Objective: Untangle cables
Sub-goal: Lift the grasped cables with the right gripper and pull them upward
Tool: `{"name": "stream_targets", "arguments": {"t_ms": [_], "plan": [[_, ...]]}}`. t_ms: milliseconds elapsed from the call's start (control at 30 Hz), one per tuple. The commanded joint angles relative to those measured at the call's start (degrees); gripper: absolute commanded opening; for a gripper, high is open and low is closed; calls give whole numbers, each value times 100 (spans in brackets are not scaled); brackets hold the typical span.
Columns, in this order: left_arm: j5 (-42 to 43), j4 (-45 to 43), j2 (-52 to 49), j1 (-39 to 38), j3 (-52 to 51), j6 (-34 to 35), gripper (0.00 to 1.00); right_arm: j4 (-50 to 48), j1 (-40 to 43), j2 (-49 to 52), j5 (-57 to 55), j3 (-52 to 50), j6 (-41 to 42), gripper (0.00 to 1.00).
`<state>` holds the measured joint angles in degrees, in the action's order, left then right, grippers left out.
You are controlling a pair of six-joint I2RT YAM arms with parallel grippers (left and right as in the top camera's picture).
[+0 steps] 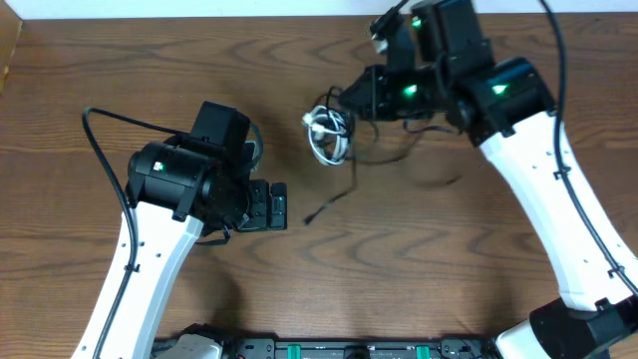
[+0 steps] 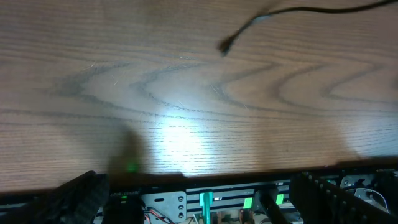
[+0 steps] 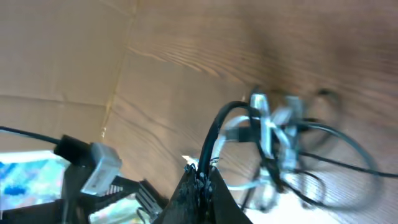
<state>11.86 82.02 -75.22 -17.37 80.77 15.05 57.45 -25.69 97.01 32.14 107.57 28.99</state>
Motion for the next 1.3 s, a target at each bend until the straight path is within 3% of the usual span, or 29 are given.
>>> {"name": "stream_targets", "arguments": {"t_ms": [0,100,133,233,333,467,700,867,1000,1133,1267], "plan": [[-39,0,0,-20,9,31,97,437,50,-175,-1174,138,68,2],[-39,0,0,-20,9,31,98,1307,-129,-116,-3486,85,857,1],[-39,0,0,-20,9,31,98,1438,-181,-107,-3641,85,933,1],[-39,0,0,-20,9,31,98,1314,-249,-142,-2874,125,662,1],[-39,0,0,-20,9,31,98,789,-166,-254,-1198,387,149,1],[-39,0,0,-20,9,31,98,271,166,-382,136,1209,212,1],[-39,0,0,-20,9,31,98,640,337,-413,-328,2319,264,2],[-39,0,0,-20,9,31,98,1637,17,-328,-2135,1996,267,2],[-39,0,0,-20,9,31,98,1766,-326,-210,-3095,1314,271,1],[-39,0,0,-20,9,31,98,1296,-352,-190,-2546,1169,267,1],[-39,0,0,-20,9,31,98,472,-136,-280,-1351,1652,267,1]]}}
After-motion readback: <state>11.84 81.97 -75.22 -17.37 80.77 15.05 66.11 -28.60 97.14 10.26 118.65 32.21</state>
